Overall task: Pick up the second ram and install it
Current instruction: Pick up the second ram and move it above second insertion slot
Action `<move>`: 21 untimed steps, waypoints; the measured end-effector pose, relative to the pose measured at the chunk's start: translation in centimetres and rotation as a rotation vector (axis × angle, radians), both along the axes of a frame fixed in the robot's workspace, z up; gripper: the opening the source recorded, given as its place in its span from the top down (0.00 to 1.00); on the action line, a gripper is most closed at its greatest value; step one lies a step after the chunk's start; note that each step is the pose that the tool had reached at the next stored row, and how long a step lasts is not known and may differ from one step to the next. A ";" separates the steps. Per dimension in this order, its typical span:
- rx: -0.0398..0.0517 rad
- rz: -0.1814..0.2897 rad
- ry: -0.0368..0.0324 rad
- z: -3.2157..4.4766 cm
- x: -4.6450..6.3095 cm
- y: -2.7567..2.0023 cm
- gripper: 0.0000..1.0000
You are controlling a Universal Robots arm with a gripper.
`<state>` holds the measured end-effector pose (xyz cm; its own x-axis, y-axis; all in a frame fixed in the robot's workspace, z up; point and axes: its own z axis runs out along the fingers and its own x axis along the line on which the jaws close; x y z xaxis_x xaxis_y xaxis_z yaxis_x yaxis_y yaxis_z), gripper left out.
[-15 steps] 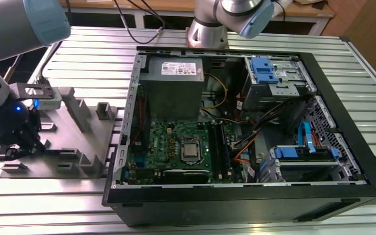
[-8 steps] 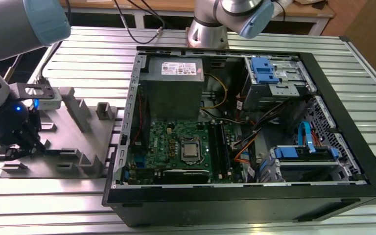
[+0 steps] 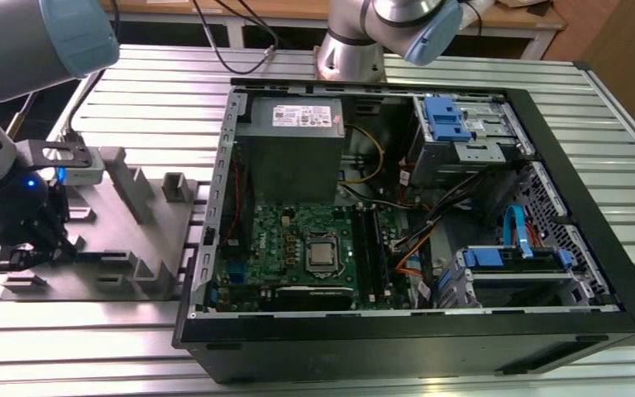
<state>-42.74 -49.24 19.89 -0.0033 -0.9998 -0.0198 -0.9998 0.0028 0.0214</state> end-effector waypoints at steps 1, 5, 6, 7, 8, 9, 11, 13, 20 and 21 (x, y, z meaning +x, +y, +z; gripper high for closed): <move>0.0000 0.000 0.0000 0.00 0.0 0.00 0.92; 0.0001 0.000 -0.0001 0.10 0.0 0.00 0.92; 0.0000 0.000 0.0000 0.18 0.0 0.00 0.92; 0.0001 0.000 -0.0002 0.23 0.0 0.00 0.92; 0.0002 0.000 -0.0003 0.24 0.0 0.00 0.92; 0.0002 0.000 -0.0003 0.24 0.0 0.00 0.92; 0.0001 0.000 -0.0001 0.26 0.0 0.00 0.92; 0.0000 0.000 -0.0001 0.27 0.0 0.00 0.92; 0.0000 0.000 -0.0001 0.29 0.0 0.00 0.92; 0.0000 0.000 -0.0001 0.29 0.0 0.00 0.92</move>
<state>-42.74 -49.25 20.18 -0.0032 -0.9998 -0.0198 -0.9998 0.0027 0.0213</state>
